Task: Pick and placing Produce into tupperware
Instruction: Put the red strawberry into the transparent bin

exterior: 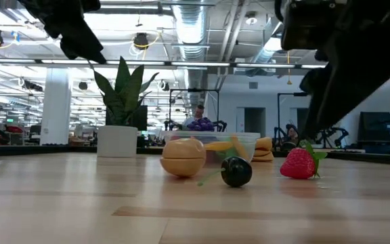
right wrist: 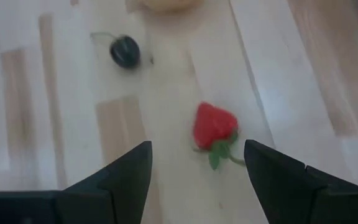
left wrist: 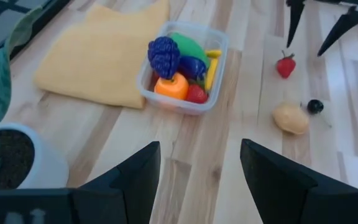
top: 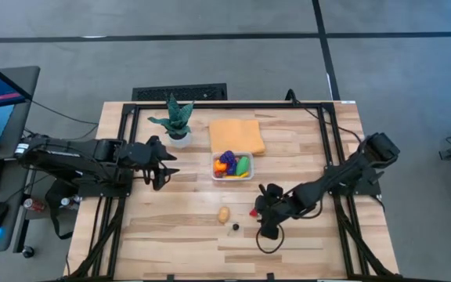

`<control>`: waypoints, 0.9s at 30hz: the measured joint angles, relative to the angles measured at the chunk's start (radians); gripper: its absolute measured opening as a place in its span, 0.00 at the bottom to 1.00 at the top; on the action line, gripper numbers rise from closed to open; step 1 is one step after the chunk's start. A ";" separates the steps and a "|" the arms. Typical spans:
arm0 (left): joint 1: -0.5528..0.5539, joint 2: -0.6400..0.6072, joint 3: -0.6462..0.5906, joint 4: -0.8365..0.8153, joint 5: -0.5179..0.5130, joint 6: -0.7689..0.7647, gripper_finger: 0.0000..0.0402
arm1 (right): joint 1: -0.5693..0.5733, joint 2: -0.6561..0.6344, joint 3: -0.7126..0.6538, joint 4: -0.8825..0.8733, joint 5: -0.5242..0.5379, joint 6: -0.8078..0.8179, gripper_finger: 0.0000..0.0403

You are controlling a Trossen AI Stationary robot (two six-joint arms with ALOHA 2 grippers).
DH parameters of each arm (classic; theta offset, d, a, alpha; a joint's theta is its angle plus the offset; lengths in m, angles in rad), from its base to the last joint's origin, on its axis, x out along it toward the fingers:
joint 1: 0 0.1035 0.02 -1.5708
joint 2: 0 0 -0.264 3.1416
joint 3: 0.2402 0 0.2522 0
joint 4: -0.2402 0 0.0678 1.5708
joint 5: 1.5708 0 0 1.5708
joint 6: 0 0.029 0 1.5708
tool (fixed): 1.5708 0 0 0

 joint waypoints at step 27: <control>0.000 0.001 0.000 0.001 -0.018 0.014 0.53 | -0.054 0.082 0.002 0.051 0.011 0.016 0.62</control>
